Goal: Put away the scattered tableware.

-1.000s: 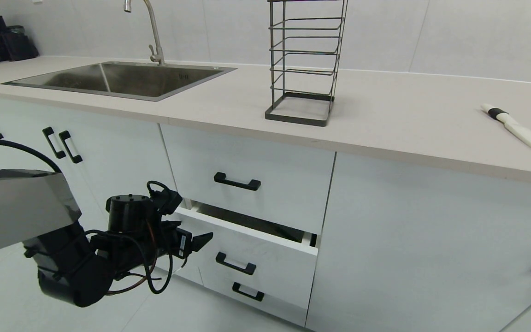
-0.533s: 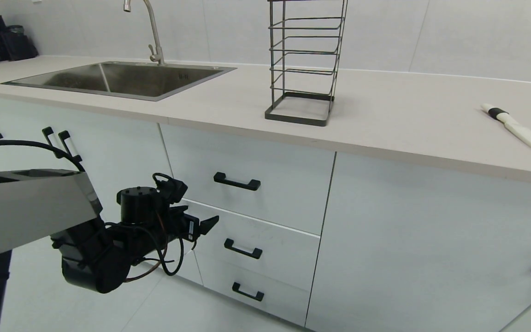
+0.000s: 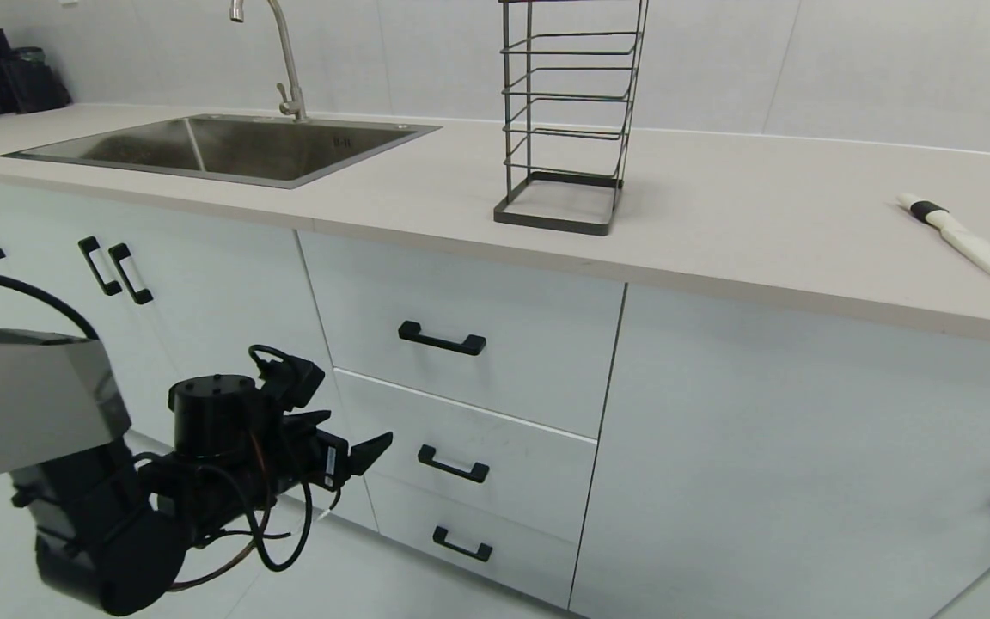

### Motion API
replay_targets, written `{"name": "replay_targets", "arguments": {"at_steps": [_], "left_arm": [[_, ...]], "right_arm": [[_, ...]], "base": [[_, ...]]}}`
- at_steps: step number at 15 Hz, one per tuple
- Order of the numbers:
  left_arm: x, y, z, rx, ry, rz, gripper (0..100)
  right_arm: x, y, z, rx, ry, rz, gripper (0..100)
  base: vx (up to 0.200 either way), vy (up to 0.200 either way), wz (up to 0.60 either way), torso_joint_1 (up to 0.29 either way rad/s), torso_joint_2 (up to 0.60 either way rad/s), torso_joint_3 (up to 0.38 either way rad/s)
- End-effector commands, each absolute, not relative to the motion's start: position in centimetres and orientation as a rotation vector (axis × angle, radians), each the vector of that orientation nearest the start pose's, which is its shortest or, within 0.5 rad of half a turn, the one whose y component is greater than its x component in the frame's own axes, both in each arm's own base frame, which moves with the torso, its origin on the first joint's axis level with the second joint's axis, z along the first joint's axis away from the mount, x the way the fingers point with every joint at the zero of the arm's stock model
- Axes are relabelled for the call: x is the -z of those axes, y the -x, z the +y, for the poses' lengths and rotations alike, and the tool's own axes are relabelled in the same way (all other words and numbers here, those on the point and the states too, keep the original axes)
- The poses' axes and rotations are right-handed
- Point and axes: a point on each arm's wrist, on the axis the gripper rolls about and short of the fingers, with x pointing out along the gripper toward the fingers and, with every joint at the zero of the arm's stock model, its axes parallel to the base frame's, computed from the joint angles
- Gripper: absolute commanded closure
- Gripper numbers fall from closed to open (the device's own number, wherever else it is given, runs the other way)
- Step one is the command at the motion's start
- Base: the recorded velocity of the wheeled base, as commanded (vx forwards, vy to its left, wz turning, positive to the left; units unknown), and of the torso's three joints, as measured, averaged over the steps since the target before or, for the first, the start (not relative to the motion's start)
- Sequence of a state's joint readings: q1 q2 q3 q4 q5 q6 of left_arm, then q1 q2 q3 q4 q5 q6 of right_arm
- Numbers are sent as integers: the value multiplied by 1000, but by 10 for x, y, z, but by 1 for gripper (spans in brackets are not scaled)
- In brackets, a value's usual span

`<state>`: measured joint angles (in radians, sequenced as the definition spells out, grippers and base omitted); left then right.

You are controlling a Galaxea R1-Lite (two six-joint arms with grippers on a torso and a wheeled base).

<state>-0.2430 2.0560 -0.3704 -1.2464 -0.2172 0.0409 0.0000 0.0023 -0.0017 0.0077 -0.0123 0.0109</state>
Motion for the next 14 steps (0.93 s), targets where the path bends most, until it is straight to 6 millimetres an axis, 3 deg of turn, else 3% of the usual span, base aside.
{"name": "replay_targets", "arguments": {"at_steps": [1, 5, 9, 10, 11, 14], "left_arm": [[-88, -214, -66, 467, -18, 328, 0], [-139, -137, -33, 390, -22, 67, 0], [-160, -84, -13, 301, -61, -150, 0], [-161, -75, -11, 295, -63, -174, 0], [-159, -54, -9, 292, -60, -202, 0], [-138, -8, -5, 284, -62, -214, 0]], "right_arm": [[-75, 23, 0, 12, -11, 9, 0], [-75, 23, 0, 12, -11, 9, 0], [-75, 23, 0, 12, -11, 11, 0], [-75, 23, 0, 12, -11, 11, 0], [-75, 23, 0, 12, -11, 9, 0], [-75, 23, 0, 12, -11, 9, 0]], "base": [[0, 0, 0, 0, 0, 0], [0, 0, 0, 0, 0, 0], [0, 0, 0, 0, 0, 0], [0, 0, 0, 0, 0, 0], [0, 0, 0, 0, 0, 0], [0, 0, 0, 0, 0, 0]]}}
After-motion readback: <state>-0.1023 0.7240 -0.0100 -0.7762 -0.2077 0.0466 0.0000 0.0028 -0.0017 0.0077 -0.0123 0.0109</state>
